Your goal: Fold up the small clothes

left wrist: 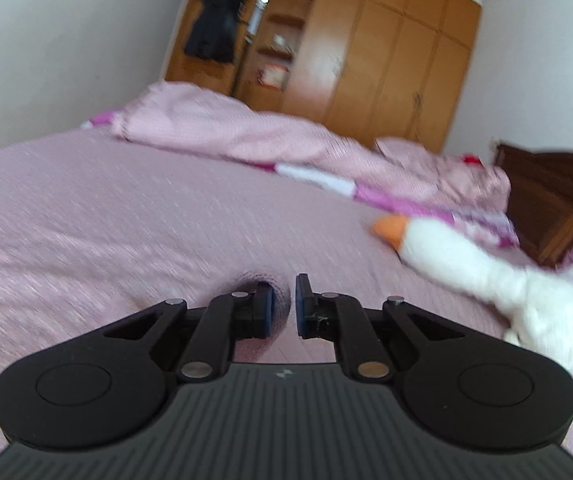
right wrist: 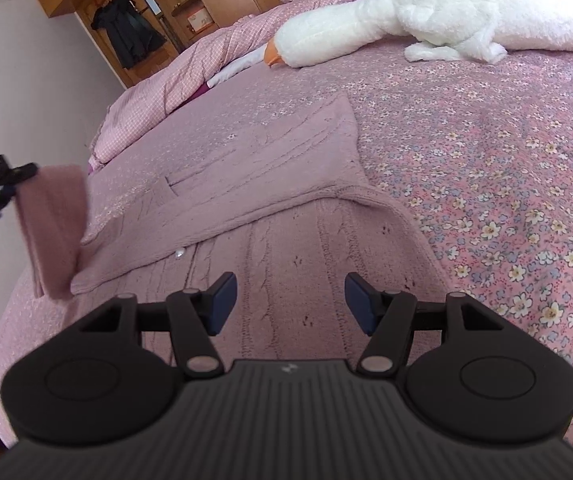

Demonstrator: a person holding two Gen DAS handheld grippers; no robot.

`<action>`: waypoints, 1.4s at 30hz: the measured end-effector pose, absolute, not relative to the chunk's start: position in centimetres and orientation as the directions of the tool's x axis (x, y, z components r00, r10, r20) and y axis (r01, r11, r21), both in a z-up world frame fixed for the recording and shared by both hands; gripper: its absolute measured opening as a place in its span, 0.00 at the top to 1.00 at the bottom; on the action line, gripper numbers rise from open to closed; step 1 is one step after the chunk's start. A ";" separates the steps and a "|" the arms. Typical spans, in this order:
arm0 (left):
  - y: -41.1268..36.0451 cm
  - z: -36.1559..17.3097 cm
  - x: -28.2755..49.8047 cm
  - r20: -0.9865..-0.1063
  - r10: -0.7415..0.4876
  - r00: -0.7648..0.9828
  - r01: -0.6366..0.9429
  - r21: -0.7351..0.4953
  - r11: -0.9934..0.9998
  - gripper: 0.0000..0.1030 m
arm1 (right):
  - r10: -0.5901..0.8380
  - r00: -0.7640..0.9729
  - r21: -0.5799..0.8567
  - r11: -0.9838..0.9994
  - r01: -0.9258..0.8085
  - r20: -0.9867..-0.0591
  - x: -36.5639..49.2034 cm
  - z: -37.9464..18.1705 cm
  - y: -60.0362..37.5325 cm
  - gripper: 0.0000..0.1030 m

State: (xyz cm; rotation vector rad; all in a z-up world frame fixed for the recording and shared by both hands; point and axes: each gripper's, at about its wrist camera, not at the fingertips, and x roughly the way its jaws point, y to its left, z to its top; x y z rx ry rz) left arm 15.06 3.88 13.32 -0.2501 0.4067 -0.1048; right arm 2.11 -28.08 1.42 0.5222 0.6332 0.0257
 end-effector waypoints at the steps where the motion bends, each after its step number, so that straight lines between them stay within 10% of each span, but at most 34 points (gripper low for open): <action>1: 2.7 12.5 15.2 -0.400 -0.159 0.903 0.062 -0.245 0.968 0.88 | 0.181 0.810 0.475 0.870 0.133 -0.558 2.1 1.3 -28.2 0.40; 12: -1.8 6.0 15.6 -0.569 -0.199 0.798 0.147 -0.136 0.980 0.86 | 0.195 0.807 0.495 0.859 0.134 -0.558 2.0 0.4 -29.0 0.40; 16: -1.5 6.0 15.0 -0.594 -0.236 0.769 0.170 -0.166 0.971 0.49 | 0.202 0.807 0.499 0.857 0.129 -0.555 2.0 0.4 -29.0 0.38; 19: -1.1 6.4 13.7 -0.602 -0.245 0.760 0.180 -0.168 0.969 0.40 | 0.206 0.806 0.498 0.858 0.124 -0.555 2.0 0.4 -28.9 0.38; 42: 9.2 6.0 6.6 -0.713 0.026 0.700 -0.056 -0.019 0.998 0.31 | 0.459 0.685 0.482 0.858 -0.178 -0.566 11.9 5.2 -19.3 0.38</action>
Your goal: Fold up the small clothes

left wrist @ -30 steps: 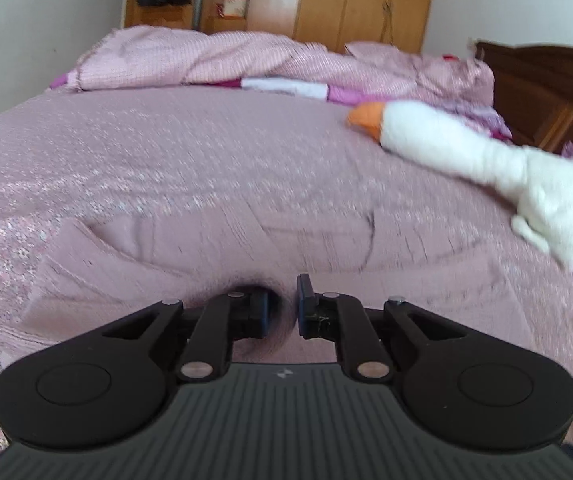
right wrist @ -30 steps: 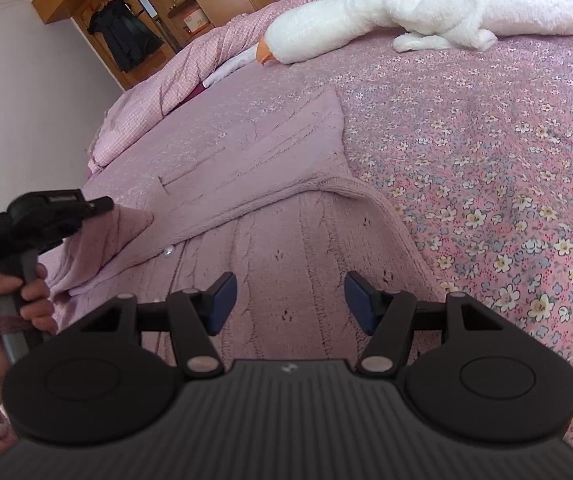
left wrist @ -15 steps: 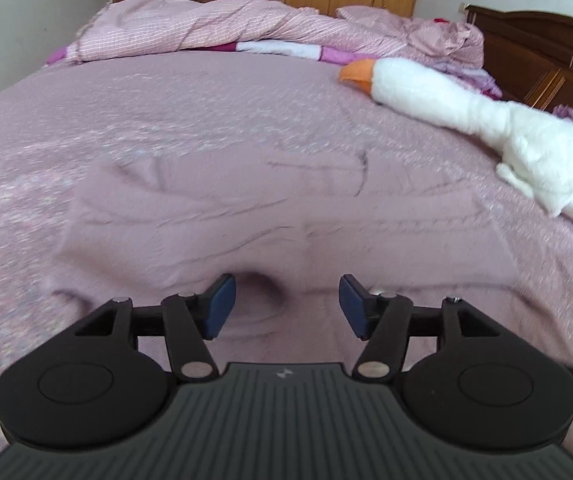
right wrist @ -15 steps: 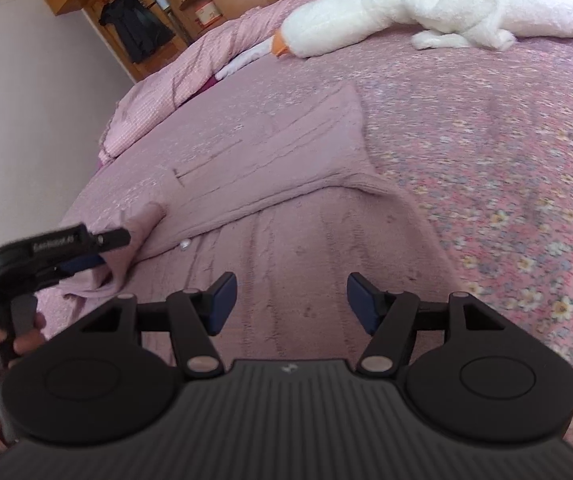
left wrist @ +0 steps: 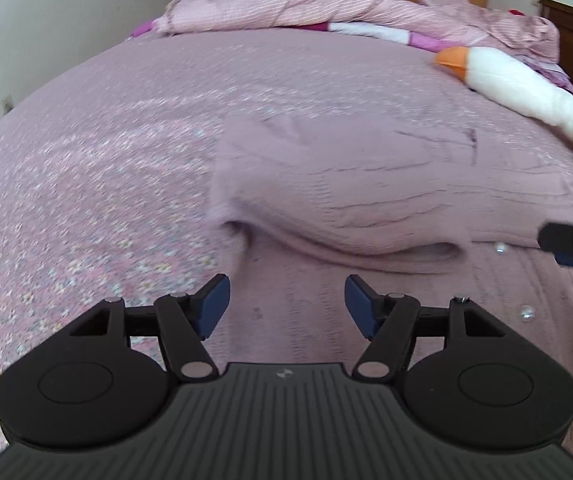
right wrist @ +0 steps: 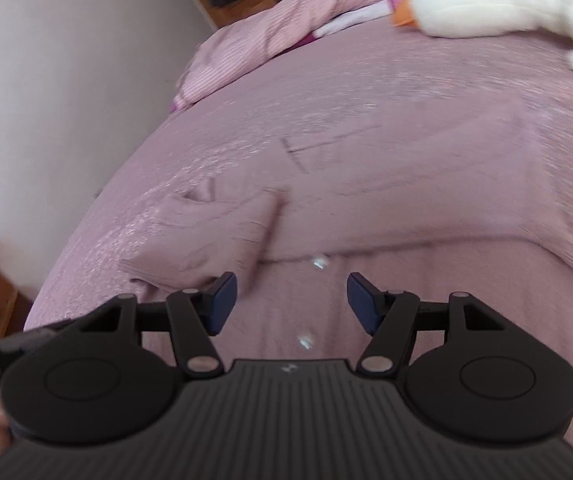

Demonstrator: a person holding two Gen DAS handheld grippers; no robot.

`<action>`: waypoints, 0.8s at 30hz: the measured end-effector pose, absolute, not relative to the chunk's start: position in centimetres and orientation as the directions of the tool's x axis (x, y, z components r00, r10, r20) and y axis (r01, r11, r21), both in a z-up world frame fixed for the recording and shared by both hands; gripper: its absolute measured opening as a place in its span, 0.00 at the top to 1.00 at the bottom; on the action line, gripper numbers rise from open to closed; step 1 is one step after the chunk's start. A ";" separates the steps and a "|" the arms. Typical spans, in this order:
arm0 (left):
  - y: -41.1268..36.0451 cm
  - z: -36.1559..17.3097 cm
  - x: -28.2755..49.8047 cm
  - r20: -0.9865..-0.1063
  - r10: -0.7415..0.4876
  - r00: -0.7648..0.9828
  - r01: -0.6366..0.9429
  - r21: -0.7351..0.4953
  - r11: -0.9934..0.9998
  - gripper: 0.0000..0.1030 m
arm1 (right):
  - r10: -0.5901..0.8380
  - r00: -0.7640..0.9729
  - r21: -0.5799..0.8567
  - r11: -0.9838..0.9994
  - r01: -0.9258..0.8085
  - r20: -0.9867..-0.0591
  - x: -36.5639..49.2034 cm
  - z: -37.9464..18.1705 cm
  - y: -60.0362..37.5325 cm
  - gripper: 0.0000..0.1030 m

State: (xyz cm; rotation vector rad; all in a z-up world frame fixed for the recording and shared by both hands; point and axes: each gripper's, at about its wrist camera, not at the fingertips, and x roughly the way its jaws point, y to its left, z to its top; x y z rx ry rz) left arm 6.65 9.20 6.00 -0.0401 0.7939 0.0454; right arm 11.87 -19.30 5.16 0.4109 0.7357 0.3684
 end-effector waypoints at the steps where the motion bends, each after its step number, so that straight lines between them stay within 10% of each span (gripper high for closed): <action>1: 9.5 5.9 6.8 -0.717 0.033 0.696 -0.066 -0.018 0.998 0.31 | 0.468 0.677 0.483 0.856 -0.187 -0.568 12.6 5.3 -18.8 0.38; 24: 12.4 4.2 8.4 -0.735 0.087 0.672 -0.159 -0.028 0.987 0.31 | 0.512 0.570 0.478 0.849 -0.225 -0.642 20.6 3.1 -12.1 0.43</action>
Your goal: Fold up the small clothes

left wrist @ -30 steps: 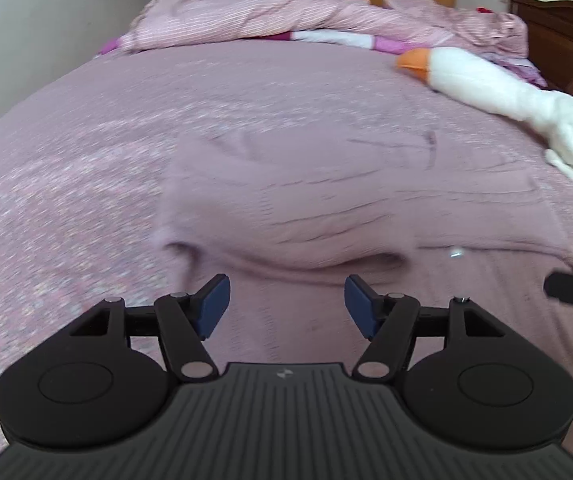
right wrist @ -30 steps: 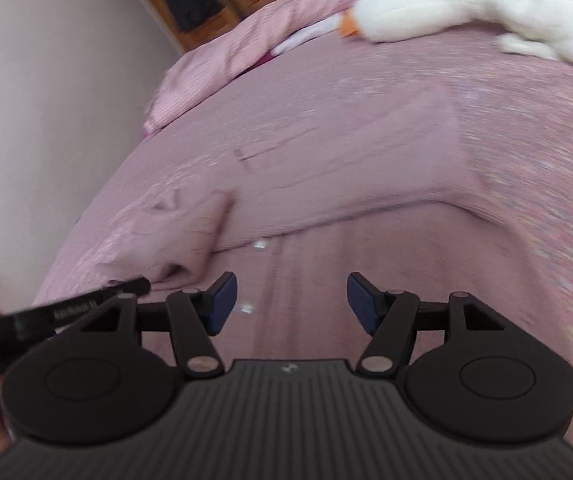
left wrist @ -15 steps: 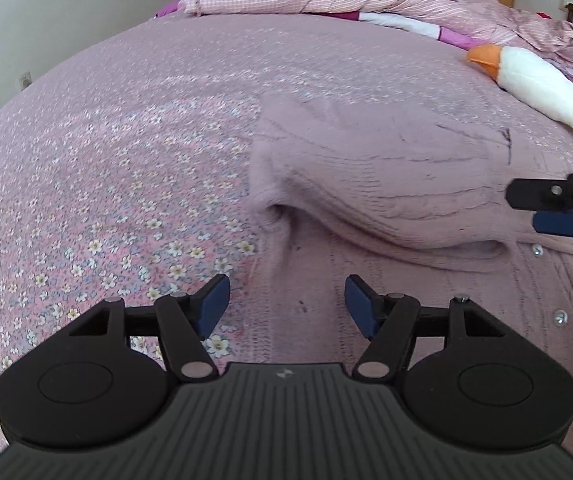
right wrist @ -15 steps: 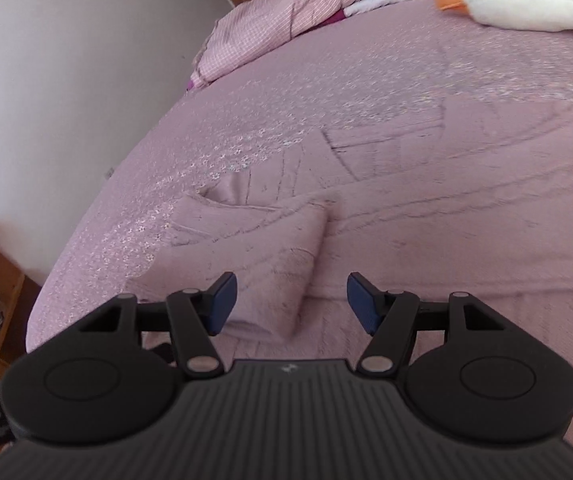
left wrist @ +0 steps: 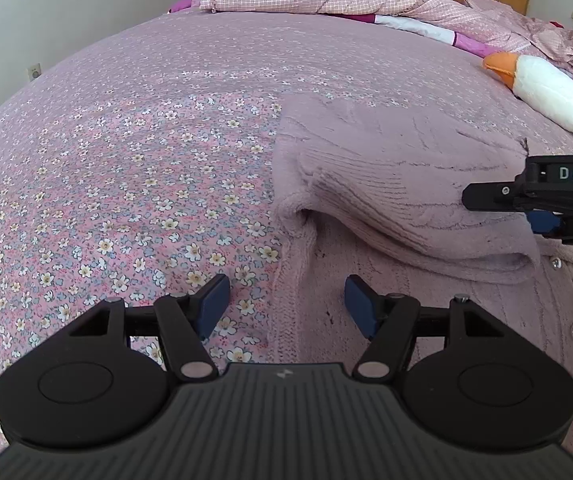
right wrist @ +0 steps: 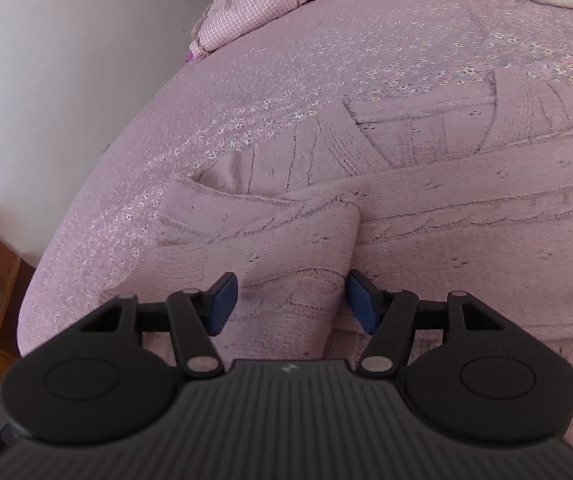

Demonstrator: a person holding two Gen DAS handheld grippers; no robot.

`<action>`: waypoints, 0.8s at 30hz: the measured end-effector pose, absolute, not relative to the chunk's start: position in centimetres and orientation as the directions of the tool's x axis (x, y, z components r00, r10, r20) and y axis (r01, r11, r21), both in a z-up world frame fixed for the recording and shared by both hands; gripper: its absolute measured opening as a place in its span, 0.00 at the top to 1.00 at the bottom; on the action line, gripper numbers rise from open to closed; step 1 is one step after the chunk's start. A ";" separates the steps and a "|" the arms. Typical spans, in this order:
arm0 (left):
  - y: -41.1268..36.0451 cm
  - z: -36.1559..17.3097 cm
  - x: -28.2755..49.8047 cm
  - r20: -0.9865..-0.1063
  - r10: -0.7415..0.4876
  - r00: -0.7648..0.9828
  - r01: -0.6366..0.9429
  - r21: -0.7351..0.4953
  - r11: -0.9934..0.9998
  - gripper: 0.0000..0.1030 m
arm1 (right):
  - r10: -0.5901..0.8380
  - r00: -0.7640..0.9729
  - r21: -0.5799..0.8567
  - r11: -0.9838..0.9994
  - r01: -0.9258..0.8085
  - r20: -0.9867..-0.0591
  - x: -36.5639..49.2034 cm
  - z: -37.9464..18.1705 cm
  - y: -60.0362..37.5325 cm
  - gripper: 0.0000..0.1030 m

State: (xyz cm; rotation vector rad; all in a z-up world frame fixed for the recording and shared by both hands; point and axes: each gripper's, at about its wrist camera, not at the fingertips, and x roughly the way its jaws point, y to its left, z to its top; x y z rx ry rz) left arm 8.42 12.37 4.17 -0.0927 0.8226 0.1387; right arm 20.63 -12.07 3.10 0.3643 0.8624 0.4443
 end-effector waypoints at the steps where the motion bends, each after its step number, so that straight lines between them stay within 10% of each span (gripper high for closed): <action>1: 12.3 4.1 8.5 -0.735 0.089 0.672 -0.160 -0.027 0.987 0.31 | 0.512 0.569 0.472 0.850 -0.231 -0.643 20.7 3.2 -11.9 0.47; 4: 12.3 4.0 8.6 -0.735 0.095 0.672 -0.160 -0.019 0.987 0.31 | 0.523 0.564 0.457 0.848 -0.267 -0.640 20.9 3.8 -11.5 0.86; 12: 12.3 3.6 9.2 -0.737 0.111 0.667 -0.165 -0.001 0.986 0.31 | 0.472 0.723 0.318 0.880 -0.352 -0.505 19.8 10.6 -13.4 0.87; 24: 11.9 3.2 9.4 -0.736 0.122 0.666 -0.153 0.025 0.988 0.29 | 0.328 0.678 0.252 0.944 -0.213 -0.658 22.1 3.1 -15.9 0.81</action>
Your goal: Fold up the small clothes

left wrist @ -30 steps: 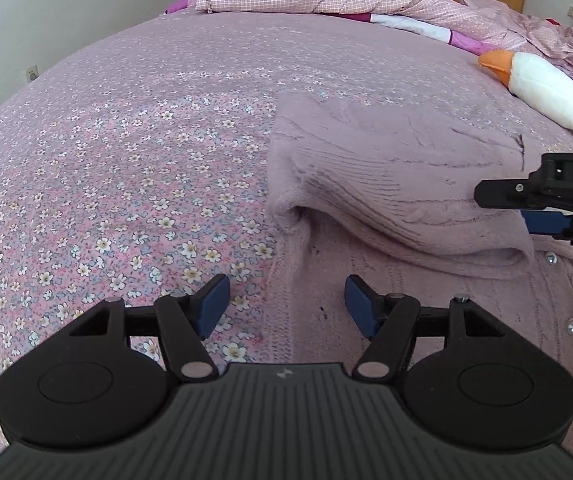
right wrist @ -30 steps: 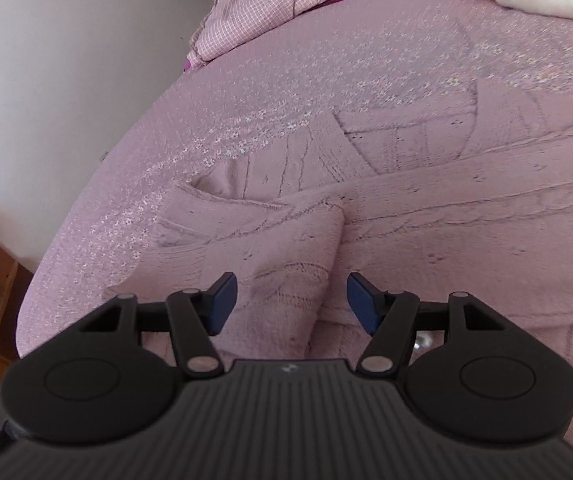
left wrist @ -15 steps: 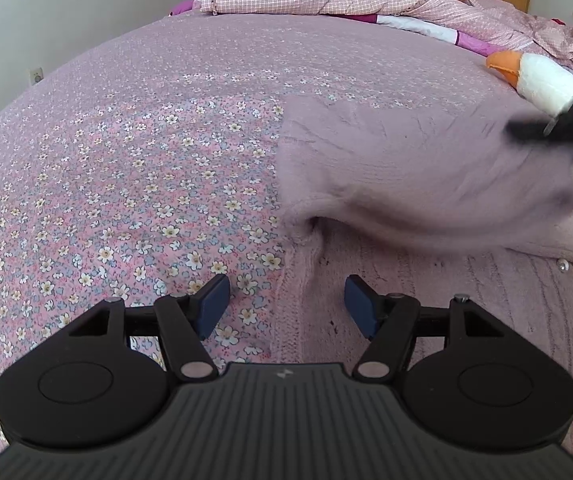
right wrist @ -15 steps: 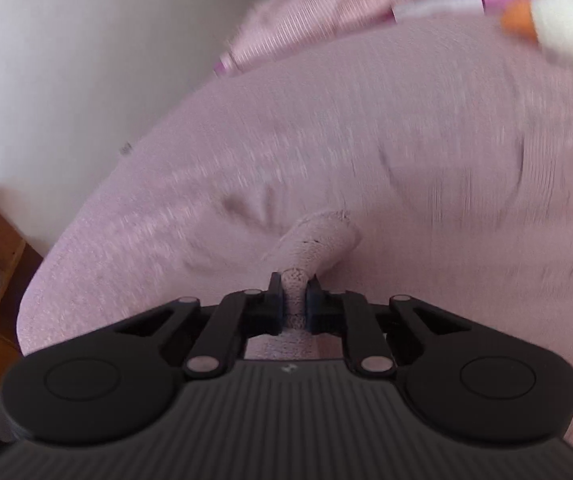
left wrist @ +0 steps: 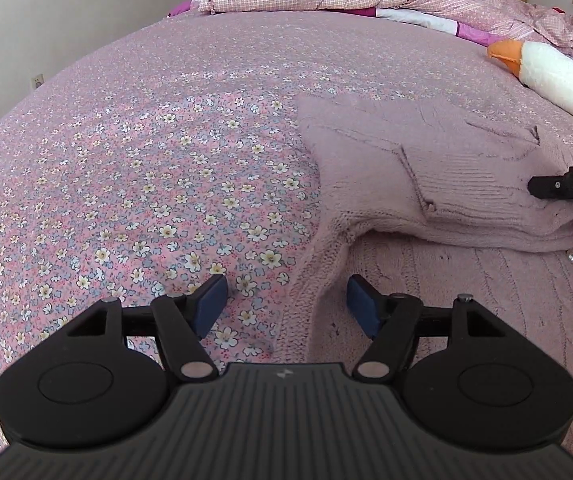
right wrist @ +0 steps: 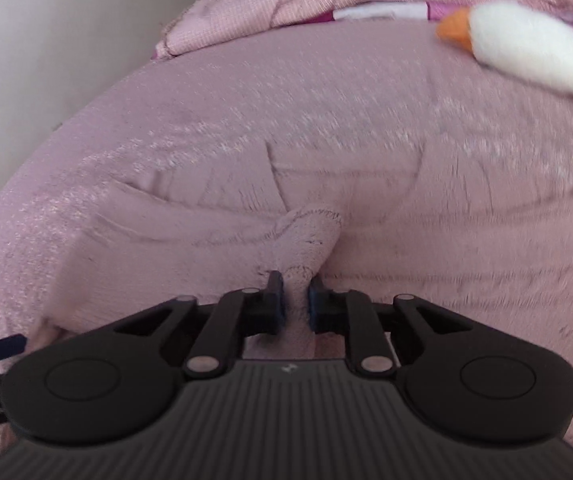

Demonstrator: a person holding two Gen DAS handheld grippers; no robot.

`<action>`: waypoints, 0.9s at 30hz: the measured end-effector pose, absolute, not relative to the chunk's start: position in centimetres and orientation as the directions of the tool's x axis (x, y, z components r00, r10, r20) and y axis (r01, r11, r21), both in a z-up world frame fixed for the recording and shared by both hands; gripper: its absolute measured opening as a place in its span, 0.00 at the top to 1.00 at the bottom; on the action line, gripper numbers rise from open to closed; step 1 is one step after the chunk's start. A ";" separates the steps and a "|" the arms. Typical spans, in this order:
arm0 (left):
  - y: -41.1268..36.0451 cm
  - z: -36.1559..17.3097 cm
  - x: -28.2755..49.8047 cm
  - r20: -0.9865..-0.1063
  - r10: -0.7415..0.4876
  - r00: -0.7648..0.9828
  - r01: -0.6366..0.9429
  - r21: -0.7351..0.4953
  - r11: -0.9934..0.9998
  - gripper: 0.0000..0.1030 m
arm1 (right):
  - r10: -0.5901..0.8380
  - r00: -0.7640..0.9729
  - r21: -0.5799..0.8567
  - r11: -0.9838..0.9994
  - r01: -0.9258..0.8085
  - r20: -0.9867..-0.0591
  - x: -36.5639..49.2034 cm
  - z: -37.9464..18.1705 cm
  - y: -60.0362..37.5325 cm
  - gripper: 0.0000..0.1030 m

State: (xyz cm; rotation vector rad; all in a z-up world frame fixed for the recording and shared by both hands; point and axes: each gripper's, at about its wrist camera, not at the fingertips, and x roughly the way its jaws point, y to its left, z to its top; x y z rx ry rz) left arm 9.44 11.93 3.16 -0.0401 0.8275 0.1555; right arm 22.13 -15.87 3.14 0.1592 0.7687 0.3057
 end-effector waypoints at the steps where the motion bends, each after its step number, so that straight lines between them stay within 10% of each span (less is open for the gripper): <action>1: 12.0 3.1 9.4 -0.736 0.121 0.667 -0.153 0.024 0.988 0.29 | 0.319 0.680 0.247 0.947 -0.205 -0.660 22.0 3.4 -15.9 0.78; 6: 11.8 3.2 9.4 -0.734 0.128 0.667 -0.159 0.028 0.987 0.29 | 0.292 0.724 0.190 0.956 -0.221 -0.625 20.2 5.7 -14.8 0.51; 27: 12.5 3.2 9.0 -0.738 0.113 0.665 -0.162 0.005 0.987 0.28 | 0.476 0.594 0.206 0.861 -0.465 -0.648 17.9 4.4 -5.1 0.52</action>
